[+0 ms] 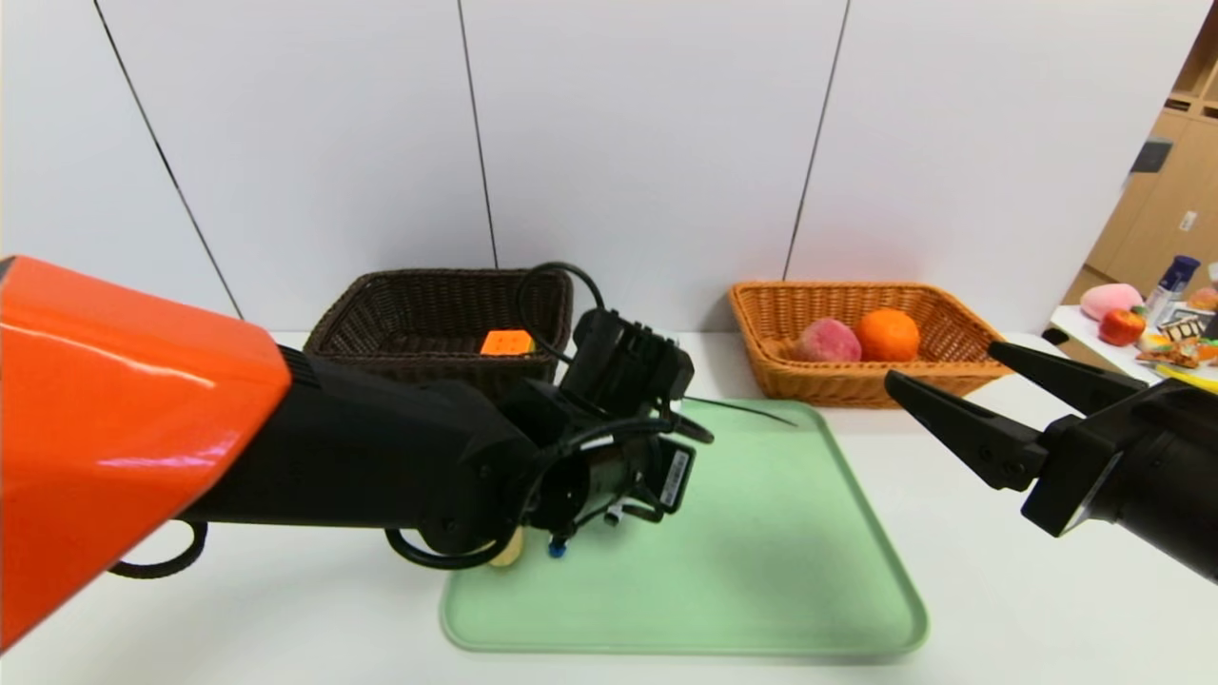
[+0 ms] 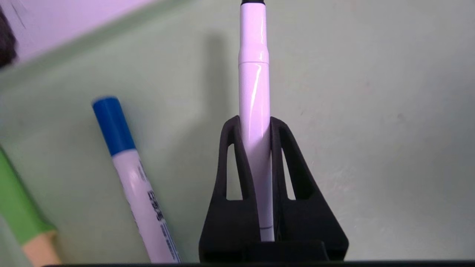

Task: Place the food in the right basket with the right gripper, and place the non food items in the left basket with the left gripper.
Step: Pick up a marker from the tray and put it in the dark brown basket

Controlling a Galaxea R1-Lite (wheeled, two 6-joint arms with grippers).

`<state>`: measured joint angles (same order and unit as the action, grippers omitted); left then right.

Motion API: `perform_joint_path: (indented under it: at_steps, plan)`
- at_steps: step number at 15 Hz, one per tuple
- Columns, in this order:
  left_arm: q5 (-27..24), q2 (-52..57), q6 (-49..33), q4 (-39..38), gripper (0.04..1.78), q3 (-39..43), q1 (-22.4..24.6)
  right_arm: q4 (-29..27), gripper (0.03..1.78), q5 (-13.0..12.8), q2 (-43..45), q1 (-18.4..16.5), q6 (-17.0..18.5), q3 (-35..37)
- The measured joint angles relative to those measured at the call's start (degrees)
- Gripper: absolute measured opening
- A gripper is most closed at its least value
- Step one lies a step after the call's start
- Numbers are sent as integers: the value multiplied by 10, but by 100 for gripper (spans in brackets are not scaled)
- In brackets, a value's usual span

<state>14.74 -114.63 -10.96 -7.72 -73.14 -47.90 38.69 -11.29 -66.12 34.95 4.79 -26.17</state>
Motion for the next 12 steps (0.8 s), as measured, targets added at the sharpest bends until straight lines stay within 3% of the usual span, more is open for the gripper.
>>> perform_joint_path:
  at_steps: [4,7,12]
  plan:
    - [1,33,95,-64,16,-49,85,0,171,11,1,-1,0,9]
    - [-3,48,155,-130,16,-58,185,0,171,11,0,-2,0,17]
    - [-21,36,165,-131,16,-54,296,0,171,20,-6,-26,0,19]
